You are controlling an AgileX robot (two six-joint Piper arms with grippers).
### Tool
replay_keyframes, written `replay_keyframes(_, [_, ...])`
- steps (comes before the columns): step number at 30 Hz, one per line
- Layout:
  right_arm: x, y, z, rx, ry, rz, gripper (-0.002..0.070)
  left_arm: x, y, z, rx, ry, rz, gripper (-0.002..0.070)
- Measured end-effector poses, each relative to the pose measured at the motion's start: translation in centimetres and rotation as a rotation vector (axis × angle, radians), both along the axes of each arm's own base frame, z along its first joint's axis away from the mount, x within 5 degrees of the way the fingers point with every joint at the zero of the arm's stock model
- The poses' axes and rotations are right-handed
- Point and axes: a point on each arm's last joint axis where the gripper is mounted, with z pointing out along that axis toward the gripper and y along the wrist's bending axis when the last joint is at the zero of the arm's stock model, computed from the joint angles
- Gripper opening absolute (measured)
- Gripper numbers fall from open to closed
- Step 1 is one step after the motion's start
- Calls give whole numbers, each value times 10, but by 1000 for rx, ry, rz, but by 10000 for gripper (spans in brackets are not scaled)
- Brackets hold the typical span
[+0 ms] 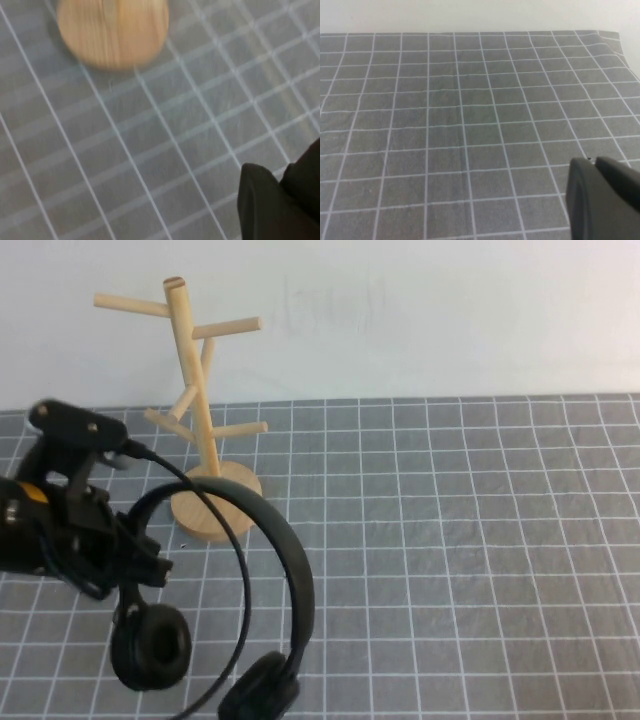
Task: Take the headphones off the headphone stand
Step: Place the headphones on the table
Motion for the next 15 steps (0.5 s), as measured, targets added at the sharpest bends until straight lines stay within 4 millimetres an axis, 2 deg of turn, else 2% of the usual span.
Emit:
replay_keyframes(4, [0, 0, 0, 0, 0, 0, -9, 15, 0, -29, 9, 142, 146, 48])
replay_keyframes(8, [0, 0, 0, 0, 0, 0, -9, 30, 2, -72, 61, 316, 296, 48])
replay_keyframes(12, [0, 0, 0, 0, 0, 0, -9, 38, 1, -111, 112, 451, 361, 48])
replay_keyframes(15, [0, 0, 0, 0, 0, 0, -9, 43, 0, -131, 126, 484, 376, 48])
